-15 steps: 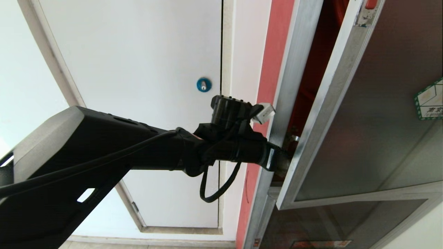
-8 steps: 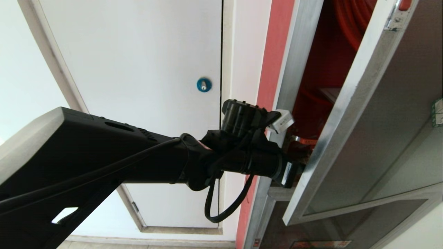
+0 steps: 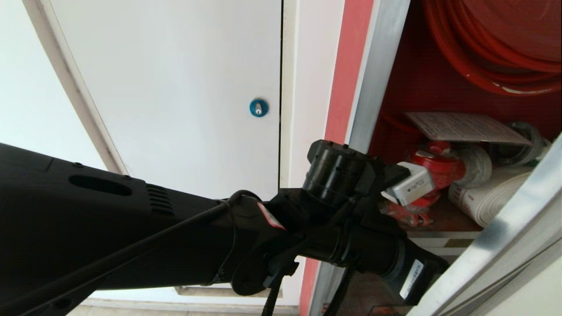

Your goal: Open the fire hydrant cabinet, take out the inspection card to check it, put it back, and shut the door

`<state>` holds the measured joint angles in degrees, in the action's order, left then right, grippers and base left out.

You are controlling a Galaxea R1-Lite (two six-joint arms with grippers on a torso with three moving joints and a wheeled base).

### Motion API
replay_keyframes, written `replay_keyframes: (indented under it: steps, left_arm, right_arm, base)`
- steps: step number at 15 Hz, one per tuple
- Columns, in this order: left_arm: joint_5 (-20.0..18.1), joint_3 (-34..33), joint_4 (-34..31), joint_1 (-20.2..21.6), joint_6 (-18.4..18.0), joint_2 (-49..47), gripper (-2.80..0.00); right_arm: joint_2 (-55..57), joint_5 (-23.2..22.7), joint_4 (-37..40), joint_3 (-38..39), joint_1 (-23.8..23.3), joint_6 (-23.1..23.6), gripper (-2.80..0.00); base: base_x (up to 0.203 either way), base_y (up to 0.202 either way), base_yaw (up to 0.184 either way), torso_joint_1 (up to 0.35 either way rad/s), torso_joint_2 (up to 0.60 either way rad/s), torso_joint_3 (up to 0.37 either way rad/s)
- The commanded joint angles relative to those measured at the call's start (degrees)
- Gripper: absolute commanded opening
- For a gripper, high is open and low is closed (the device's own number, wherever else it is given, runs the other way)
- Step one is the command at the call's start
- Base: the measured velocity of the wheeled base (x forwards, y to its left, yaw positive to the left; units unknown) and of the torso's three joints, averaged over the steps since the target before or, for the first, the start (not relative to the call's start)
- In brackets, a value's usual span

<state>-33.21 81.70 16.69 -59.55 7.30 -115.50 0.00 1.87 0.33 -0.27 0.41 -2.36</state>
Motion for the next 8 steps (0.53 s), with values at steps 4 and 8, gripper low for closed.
replay_keyframes:
  steps: [4, 8]
  left_arm:
    - [-0.1, -0.2, 0.1, -3.9, 0.1, 0.3, -2.8]
    - [-0.1, -0.2, 0.1, -6.8, 0.2, -0.1, -2.8]
  right_arm:
    - [0.1, 0.1, 0.0, 0.0, 0.0, 0.0, -2.8]
    - [0.1, 0.0, 0.0, 0.0, 0.0, 0.0, -2.8]
  base:
    - [0.0, 0.0, 0.0, 0.0, 0.0, 0.0]
    - [0.0, 0.0, 0.0, 0.0, 0.0, 0.0]
